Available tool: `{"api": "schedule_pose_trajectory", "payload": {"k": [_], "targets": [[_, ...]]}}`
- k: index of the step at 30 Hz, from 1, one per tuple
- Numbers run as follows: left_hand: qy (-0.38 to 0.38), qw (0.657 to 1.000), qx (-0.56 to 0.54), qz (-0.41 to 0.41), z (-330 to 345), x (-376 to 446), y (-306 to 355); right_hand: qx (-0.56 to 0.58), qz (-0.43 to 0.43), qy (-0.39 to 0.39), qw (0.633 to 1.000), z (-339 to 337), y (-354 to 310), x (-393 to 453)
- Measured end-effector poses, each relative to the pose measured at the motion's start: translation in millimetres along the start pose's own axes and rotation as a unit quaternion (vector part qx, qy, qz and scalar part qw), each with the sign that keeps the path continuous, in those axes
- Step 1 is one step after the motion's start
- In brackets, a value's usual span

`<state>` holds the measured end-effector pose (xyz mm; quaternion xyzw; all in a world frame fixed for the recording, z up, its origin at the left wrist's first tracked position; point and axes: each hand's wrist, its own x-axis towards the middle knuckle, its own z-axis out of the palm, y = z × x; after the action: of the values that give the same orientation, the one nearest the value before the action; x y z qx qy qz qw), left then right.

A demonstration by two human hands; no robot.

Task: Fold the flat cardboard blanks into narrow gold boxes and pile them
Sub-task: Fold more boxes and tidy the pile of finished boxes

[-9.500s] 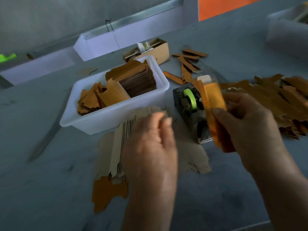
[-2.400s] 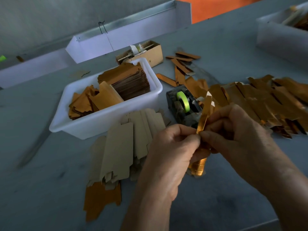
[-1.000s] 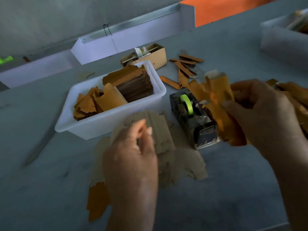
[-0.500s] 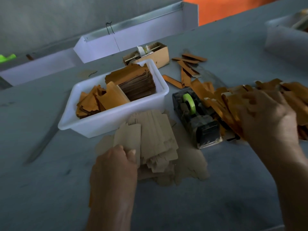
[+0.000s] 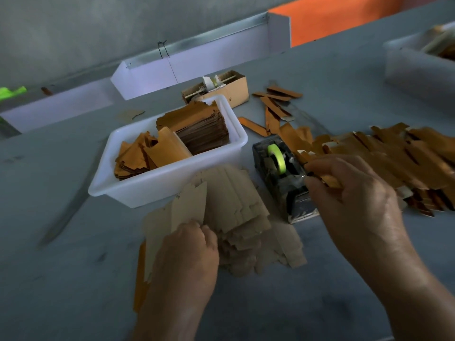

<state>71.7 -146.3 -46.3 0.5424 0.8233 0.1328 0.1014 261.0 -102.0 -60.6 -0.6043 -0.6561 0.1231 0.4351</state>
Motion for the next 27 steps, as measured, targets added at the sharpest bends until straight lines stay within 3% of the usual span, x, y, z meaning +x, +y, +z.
{"api": "schedule_pose_trajectory", "payload": {"k": [2,6,7,9,11,14,16,19,23,27], "targets": [[0.025,1.0,-0.007,0.001,-6.0,-1.6,0.6,0.022,0.008,-0.006,1.0,-2.3,-1.0,-2.1],[0.185,0.981,0.032,0.04,-14.2,-8.4,14.1,0.146,0.066,-0.044,0.986,-6.1,-10.8,-9.1],[0.201,0.977,0.039,0.066,-12.6,-12.5,20.0,0.213,0.098,-0.095,0.967,-6.0,-15.9,-12.0],[0.229,0.962,0.045,0.143,-5.3,-24.8,38.0,0.381,0.16,-0.214,0.885,-3.8,-28.6,-17.0],[0.162,0.968,0.028,0.189,12.0,-36.2,52.4,0.47,0.203,-0.259,0.819,2.8,-33.8,-20.9],[0.068,0.97,-0.018,0.234,23.3,-44.4,57.7,0.475,0.273,-0.226,0.805,12.7,-20.9,-22.8],[0.05,0.976,-0.108,0.183,15.5,-39.3,53.3,0.5,0.297,-0.231,0.78,12.6,-7.5,-23.0],[0.09,0.97,-0.195,0.115,6.1,-26.2,41.8,0.541,0.293,-0.265,0.742,8.1,6.2,-23.0],[-0.089,0.933,-0.345,0.039,7.3,-11.2,41.0,0.51,0.249,-0.325,0.757,9.3,14.1,-24.8],[-0.125,0.905,-0.407,0.006,18.2,-8.1,37.1,0.471,0.247,-0.306,0.79,8.6,17.0,-27.8]]}}
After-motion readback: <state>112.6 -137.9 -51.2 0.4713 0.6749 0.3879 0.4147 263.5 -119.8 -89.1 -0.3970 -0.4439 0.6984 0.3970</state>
